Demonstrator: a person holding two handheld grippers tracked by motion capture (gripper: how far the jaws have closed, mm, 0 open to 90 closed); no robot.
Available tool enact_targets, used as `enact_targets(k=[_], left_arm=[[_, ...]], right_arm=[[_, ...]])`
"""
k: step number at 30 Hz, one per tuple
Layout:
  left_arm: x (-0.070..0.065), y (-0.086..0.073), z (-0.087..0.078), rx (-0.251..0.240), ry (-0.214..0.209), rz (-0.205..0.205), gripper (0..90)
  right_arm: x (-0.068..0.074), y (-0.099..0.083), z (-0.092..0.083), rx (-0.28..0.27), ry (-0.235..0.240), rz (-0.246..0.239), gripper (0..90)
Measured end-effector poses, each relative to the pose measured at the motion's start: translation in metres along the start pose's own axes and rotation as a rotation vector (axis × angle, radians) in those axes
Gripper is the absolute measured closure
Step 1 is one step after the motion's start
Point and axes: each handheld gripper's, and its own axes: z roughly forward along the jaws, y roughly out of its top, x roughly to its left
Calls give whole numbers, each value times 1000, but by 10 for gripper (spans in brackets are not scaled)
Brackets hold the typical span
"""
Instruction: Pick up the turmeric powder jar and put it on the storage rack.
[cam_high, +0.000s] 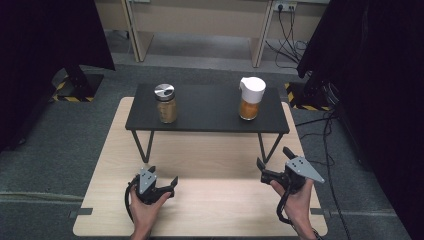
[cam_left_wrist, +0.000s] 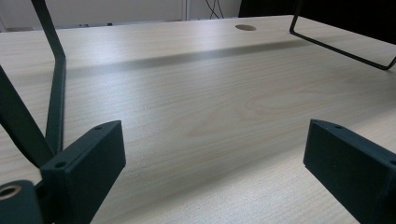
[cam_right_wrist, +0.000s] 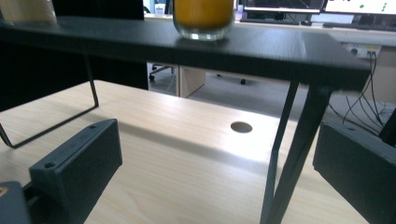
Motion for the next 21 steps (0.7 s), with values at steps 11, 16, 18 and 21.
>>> enact_targets(k=[11, 16, 18, 21], left_arm=[[-1, 0, 0, -1, 1, 4, 48], [-1, 0, 0, -1, 2, 4, 48], [-1, 0, 0, -1, 2, 4, 47], [-1, 0, -1, 0, 2, 6, 47]], right_arm=[[-2, -28, 3, 81, 3, 48, 16], [0, -42, 7, 125, -10, 50, 17], [1, -47, 9, 144, -13, 49, 17], [1, -54, 12, 163, -21, 45, 17]])
